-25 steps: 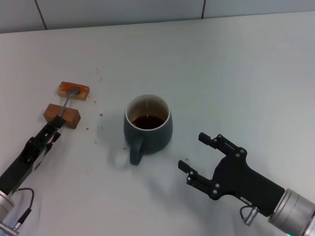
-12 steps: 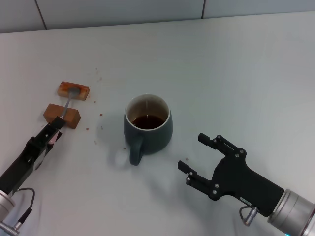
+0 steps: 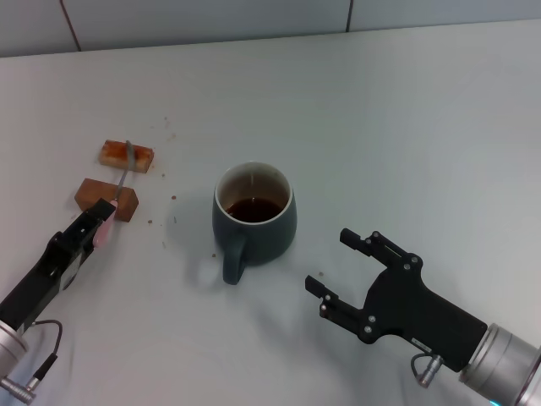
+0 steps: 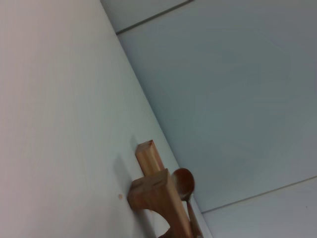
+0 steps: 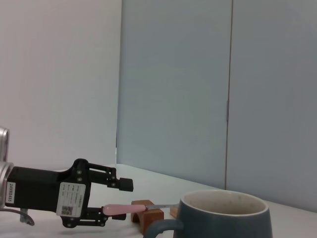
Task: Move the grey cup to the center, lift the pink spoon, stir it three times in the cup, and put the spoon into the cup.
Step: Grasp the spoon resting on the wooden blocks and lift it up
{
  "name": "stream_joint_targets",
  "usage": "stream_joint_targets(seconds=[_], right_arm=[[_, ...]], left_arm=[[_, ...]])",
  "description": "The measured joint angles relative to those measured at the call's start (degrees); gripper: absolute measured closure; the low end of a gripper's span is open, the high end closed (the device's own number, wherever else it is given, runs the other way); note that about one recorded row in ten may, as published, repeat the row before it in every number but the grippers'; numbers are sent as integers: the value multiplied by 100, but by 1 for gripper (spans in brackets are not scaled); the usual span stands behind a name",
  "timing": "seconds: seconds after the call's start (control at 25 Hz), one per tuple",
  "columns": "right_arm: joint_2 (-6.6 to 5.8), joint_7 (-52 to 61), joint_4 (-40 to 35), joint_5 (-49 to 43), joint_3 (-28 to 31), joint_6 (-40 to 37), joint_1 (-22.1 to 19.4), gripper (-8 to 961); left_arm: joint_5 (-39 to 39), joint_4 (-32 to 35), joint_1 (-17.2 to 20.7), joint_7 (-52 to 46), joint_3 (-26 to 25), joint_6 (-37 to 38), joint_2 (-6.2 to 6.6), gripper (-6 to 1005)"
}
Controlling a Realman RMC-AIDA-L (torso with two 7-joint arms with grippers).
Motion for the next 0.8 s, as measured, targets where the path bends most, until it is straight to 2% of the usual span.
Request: stream_joint_targets(seconds=[0.16,0.8], right_arm=[[0,0,-7,0,0,2,16,198],[0,9,-7,2,0,62,59,198]], left_arm=[[35,-3,-2,-34,6,-71,0,476],[136,-30,-35,-240,-41,-134,0,463]])
